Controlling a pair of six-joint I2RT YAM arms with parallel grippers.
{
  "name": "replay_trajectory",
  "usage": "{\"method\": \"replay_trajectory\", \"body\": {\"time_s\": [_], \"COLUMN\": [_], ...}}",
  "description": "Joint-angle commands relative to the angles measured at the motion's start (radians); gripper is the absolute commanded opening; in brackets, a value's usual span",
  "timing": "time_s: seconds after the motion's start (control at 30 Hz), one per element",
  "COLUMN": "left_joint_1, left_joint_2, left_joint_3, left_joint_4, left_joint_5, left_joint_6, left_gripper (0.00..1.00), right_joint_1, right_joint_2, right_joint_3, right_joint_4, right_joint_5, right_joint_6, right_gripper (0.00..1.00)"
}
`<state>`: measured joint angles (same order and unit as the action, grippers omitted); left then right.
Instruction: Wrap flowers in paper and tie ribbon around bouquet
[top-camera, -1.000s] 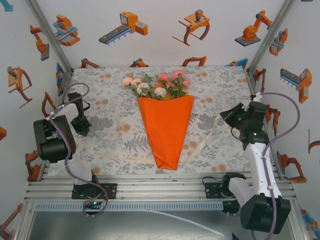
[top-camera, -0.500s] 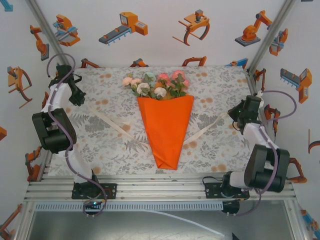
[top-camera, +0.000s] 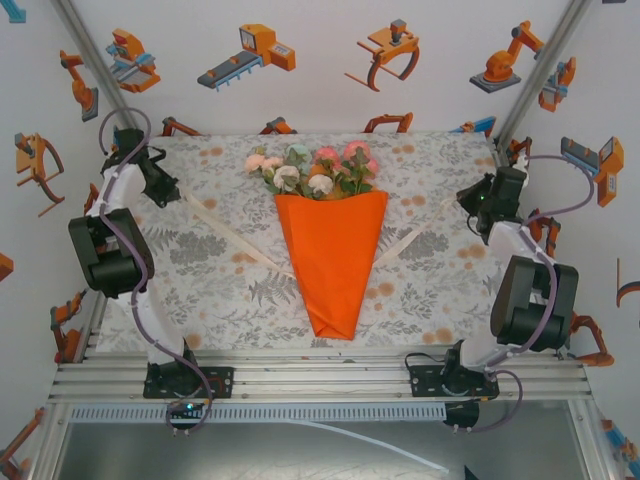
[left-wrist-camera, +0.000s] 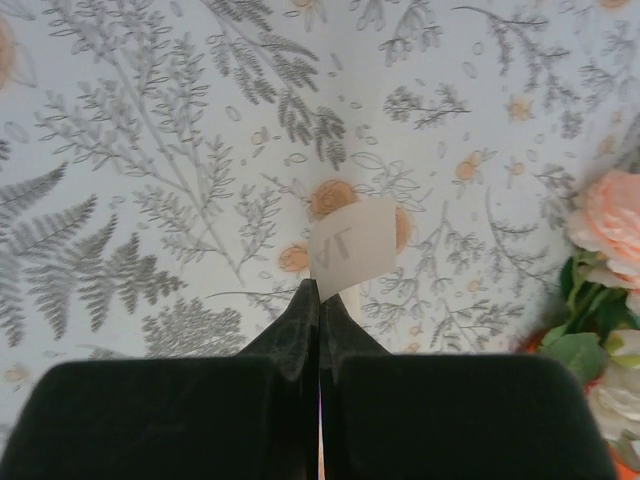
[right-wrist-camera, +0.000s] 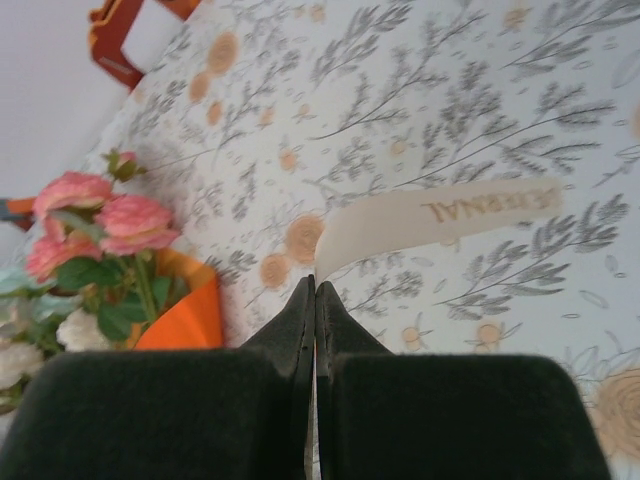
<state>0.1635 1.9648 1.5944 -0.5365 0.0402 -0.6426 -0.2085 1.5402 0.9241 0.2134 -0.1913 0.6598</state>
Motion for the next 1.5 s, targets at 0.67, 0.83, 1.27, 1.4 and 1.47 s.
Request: {"method": "replay_trajectory", "body": {"time_s": [0.67, 0.83, 1.27, 1.4, 1.47], "left_joint_1": [-0.591, -0.657, -0.985, -1.098, -1.11], "left_joint_2": [-0.956, -1.089, -0.747, -0.523, -0.366], "left_joint_3": [-0.728, -0.769, -0.455, -0.272, -0.169], "left_joint_4": [0.052, 0.108, 0.27, 0.357, 0.414], "left_joint_5": [-0.217, -0.229, -0.248, -0.337, -0.315], "left_joint_6": [-0.053, -0.045, 0.013, 0.233, 0.395], "left_gripper": [0.0, 0.0, 0.0, 0.06, 0.1], "right_joint_1": [0.948, 0.944, 0.707, 0.625, 0.595], "right_joint_2": [0.403, 0.373, -0.157, -0.322, -0.401], "right_joint_3": [0.706, 0.724, 0.295, 0.182, 0.13], "right_joint_4": [-0.266, -0.314, -0.413, -0.46, -0.476], "right_joint_5": [-0.158, -0.159, -0.022, 0.05, 0.092], "right_joint_6": [-0.103, -0.134, -0.055, -0.06, -0.056], "right_gripper": [0.44, 0.65, 0.59, 0.6, 0.6]}}
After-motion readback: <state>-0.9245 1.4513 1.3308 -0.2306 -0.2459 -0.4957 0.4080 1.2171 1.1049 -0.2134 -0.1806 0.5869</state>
